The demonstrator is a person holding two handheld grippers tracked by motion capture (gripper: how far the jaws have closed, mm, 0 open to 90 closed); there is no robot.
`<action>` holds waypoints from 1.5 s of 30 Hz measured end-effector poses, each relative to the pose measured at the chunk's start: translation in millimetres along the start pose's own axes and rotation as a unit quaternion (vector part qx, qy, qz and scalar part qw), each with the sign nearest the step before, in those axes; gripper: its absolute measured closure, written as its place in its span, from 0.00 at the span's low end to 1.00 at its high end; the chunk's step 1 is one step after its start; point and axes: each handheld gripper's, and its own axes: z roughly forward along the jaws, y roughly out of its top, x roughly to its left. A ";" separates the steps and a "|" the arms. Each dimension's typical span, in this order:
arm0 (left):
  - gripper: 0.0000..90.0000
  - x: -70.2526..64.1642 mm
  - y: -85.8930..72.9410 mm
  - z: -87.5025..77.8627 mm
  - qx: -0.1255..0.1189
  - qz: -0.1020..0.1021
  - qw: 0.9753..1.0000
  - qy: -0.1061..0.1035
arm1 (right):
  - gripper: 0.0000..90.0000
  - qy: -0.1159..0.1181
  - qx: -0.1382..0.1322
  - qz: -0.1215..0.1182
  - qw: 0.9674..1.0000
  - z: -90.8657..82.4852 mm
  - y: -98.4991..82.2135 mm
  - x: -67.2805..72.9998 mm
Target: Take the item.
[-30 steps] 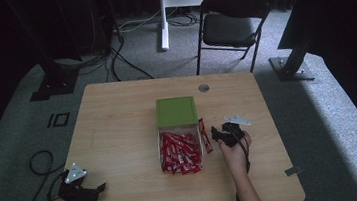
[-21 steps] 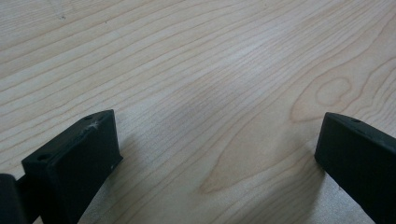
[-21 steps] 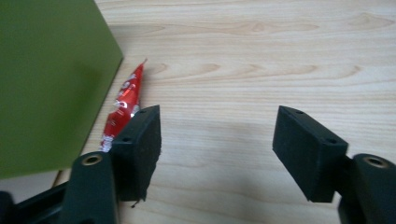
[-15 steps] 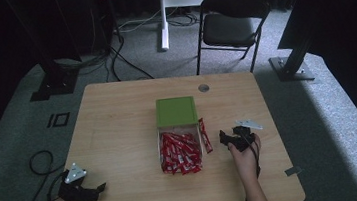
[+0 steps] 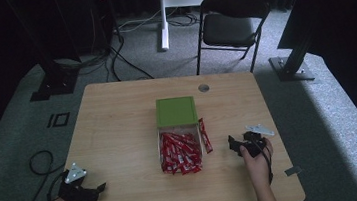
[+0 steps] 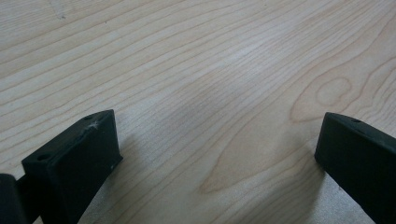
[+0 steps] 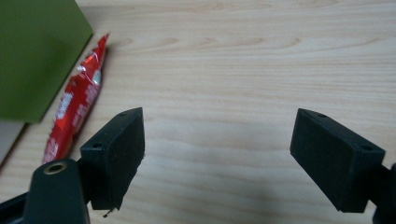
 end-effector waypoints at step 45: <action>0.01 0.0 0.0 0.0 0.000 0.000 1.000 0.000 | 0.22 0.077 0.020 -0.117 0.990 -51.1 -63.6 -58.5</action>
